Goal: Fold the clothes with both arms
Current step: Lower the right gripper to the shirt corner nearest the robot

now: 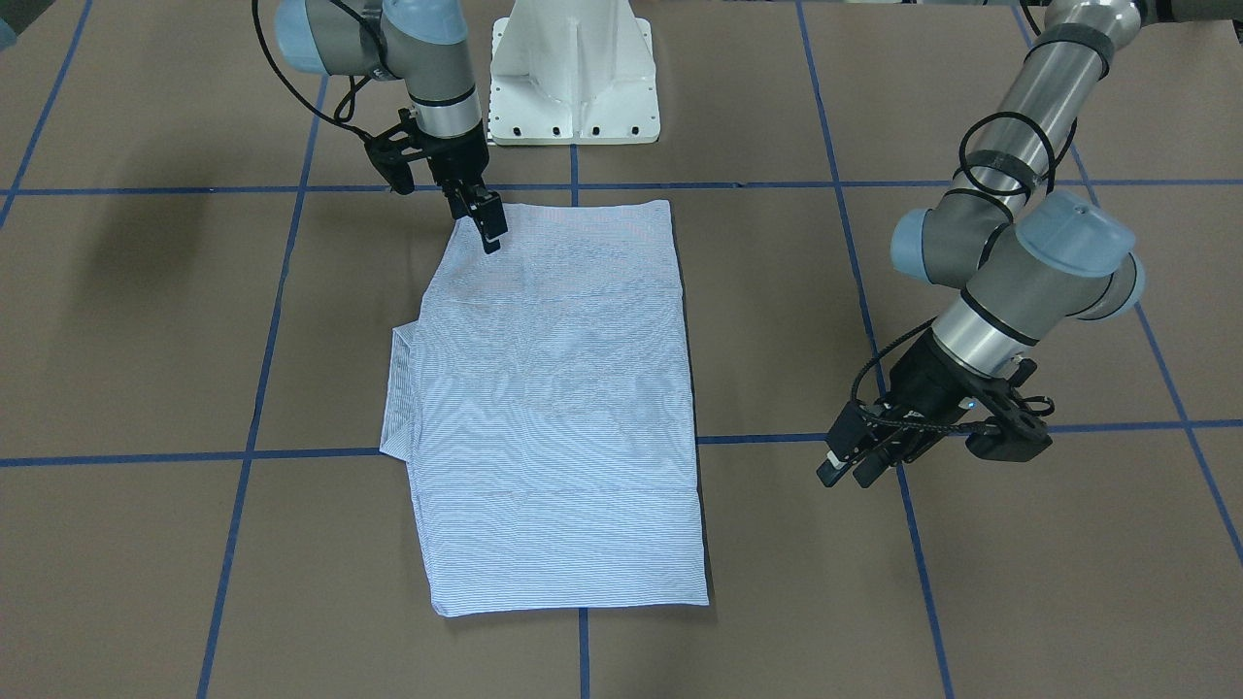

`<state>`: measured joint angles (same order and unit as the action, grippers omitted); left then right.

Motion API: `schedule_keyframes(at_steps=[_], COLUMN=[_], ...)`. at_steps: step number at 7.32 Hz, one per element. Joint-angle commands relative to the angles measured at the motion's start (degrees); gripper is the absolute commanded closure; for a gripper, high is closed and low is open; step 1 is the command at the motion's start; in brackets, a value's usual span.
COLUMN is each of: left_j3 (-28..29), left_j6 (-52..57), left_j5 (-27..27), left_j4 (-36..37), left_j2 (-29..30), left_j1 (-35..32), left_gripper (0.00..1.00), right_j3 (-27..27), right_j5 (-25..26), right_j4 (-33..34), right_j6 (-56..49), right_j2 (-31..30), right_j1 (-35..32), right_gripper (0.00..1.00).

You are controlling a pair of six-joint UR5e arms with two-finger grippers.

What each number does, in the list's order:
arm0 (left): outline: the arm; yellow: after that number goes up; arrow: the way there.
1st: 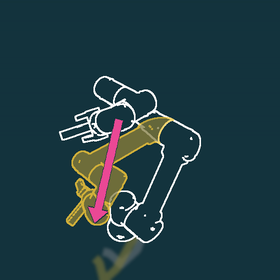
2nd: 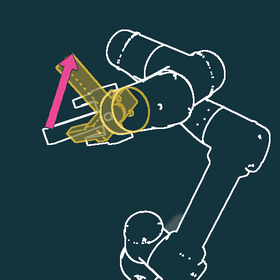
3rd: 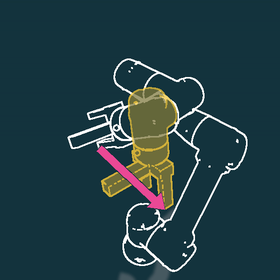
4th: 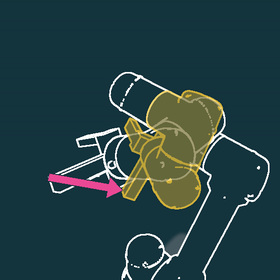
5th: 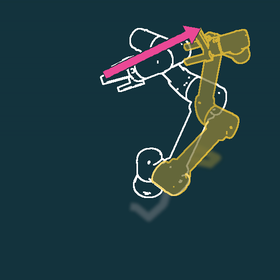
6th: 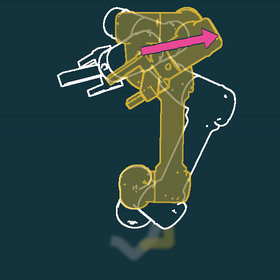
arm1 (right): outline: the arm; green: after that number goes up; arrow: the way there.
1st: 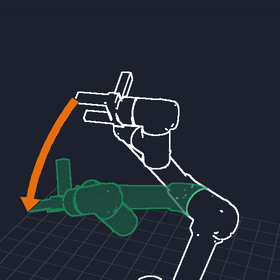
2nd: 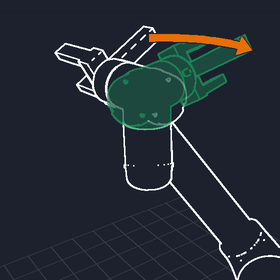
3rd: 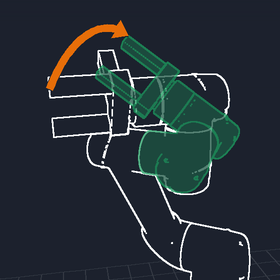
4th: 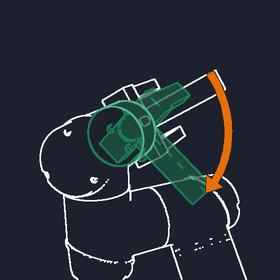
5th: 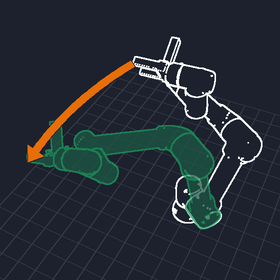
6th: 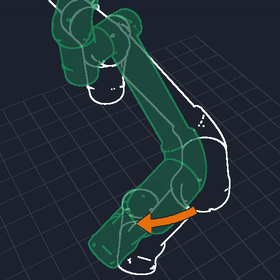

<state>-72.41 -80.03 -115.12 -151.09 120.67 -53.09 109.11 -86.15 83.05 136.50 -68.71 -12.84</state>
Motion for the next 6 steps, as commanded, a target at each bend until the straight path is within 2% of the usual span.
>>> schedule_keyframes(at_steps=[1,5,6], left_j3=[0.0,0.0,0.0], left_j6=[0.0,-0.1,0.0], left_j5=[0.2,0.2,0.2], left_j4=[0.0,0.0,0.0], left_j2=[0.0,0.0,0.0], left_j1=[0.0,0.1,0.1], left_gripper=[0.38,0.38,0.38], right_j3=[0.0,-0.1,-0.2], right_j5=[0.0,0.1,0.2], right_j4=[0.0,0.0,0.0], right_j6=[0.0,0.0,0.0], right_j2=[-0.1,-1.1,-1.1], right_j1=[0.9,1.5,1.8], right_gripper=[0.06,0.11,0.18])
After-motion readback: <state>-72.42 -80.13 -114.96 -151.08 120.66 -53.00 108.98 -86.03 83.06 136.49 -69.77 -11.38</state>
